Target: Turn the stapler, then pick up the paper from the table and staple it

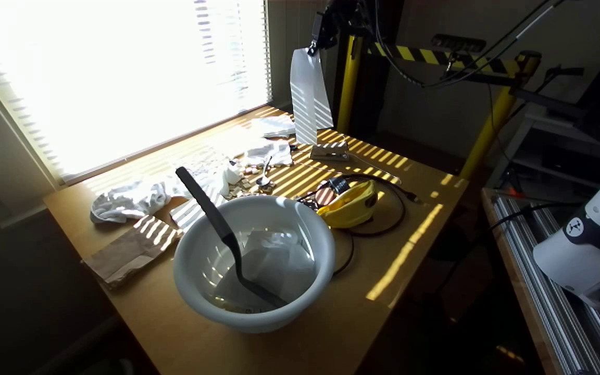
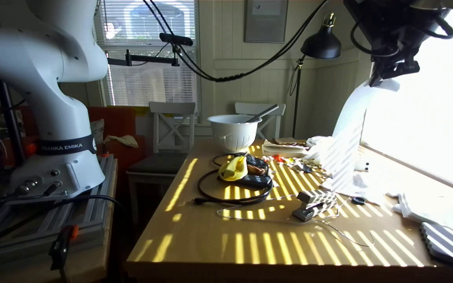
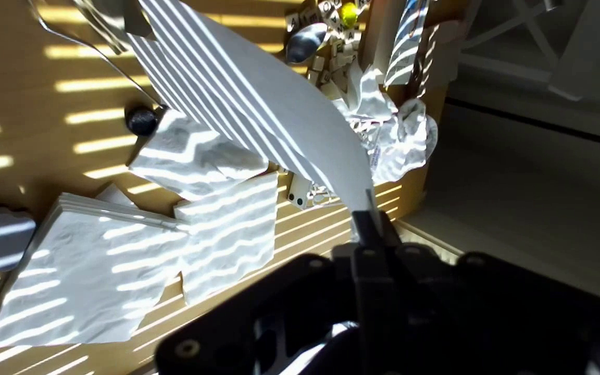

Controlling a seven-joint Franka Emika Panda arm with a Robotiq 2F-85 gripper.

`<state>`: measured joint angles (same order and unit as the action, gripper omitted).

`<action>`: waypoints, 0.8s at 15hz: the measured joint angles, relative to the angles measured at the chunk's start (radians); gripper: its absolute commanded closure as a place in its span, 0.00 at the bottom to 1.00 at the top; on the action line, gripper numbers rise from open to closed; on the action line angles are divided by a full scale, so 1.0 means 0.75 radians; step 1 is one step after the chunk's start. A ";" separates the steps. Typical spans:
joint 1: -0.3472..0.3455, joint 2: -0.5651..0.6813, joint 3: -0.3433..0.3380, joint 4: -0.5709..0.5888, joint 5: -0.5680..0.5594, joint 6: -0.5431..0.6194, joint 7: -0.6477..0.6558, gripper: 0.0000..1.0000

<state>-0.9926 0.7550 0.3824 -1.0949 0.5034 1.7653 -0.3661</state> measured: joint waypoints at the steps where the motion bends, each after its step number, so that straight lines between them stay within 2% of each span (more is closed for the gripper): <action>1: -0.009 -0.043 0.023 -0.042 0.016 -0.027 -0.014 1.00; 4: -0.064 -0.176 0.076 -0.190 0.088 -0.101 -0.035 1.00; 8: -0.199 -0.335 0.060 -0.377 0.123 -0.211 -0.028 1.00; 10: -0.282 -0.389 0.010 -0.447 0.103 -0.298 -0.029 1.00; 12: -0.268 -0.425 -0.163 -0.513 0.099 -0.379 -0.036 1.00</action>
<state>-1.1936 0.4363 0.2600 -1.4799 0.5778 1.4809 -0.3930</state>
